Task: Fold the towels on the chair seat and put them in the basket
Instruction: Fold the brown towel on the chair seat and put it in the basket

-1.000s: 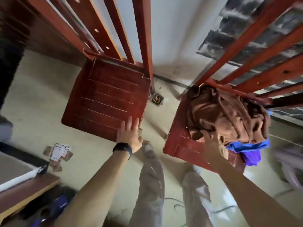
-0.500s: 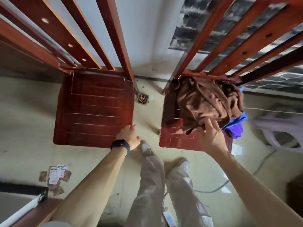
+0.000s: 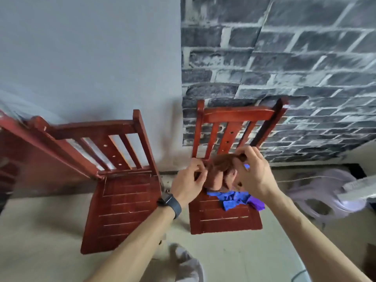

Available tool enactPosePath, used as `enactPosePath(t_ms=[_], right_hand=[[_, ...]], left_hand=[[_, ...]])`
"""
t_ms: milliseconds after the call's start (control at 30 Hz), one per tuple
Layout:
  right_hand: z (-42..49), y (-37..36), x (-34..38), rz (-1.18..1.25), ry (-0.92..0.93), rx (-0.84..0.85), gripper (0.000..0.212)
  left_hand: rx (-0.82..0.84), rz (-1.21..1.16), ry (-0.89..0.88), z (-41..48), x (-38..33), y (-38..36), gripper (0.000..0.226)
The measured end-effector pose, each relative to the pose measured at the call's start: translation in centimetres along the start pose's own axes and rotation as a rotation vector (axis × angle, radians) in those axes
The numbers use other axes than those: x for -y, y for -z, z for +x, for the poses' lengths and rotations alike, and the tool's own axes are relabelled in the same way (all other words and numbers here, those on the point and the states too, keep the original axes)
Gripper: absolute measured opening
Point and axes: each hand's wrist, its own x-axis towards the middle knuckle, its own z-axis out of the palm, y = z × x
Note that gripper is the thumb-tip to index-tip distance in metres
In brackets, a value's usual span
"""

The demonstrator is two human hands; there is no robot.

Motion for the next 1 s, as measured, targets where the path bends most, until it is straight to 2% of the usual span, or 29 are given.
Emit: enactPosePath(t_ms=[133, 200, 300, 433, 567, 733, 833, 1000], right_hand=[[-0.9, 3.0, 4.8, 0.078, 0.093, -0.064, 0.016], [-1.6, 4.1, 7.3, 0.127, 0.156, -0.092, 0.018], [-2.4, 5.3, 11.3, 0.196, 0.222, -0.126, 0.015], [-3.5, 5.8, 16.3, 0.284, 0.234, -0.122, 0.01], [-4.5, 5.6, 19.5, 0.217, 0.216, -0.138, 0.011], [-4.9, 4.8, 23.0, 0.089, 0.166, -0.262, 0.014], [-5.5, 2.8, 25.2, 0.045, 0.185, -0.337, 0.014], [-6.9, -3.0, 27.6, -0.082, 0.155, -0.186, 0.016]], left_hand=[[0.09, -0.046, -0.06, -2.0, -4.0, 5.0, 0.062], [0.169, -0.021, -0.06, -3.3, -5.5, 6.7, 0.067], [0.146, 0.038, -0.056, -5.5, -6.9, 9.0, 0.041], [-0.011, 0.027, -0.019, -8.6, -7.6, 13.7, 0.016], [-0.265, -0.155, 0.018, -10.6, -7.3, 21.8, 0.01], [-0.461, 0.004, -0.004, -12.7, -5.4, 33.6, 0.007], [-0.426, 0.031, -0.018, -14.1, -3.1, 39.0, 0.012], [-0.296, 0.212, 0.006, -15.8, 1.6, 44.3, 0.014]])
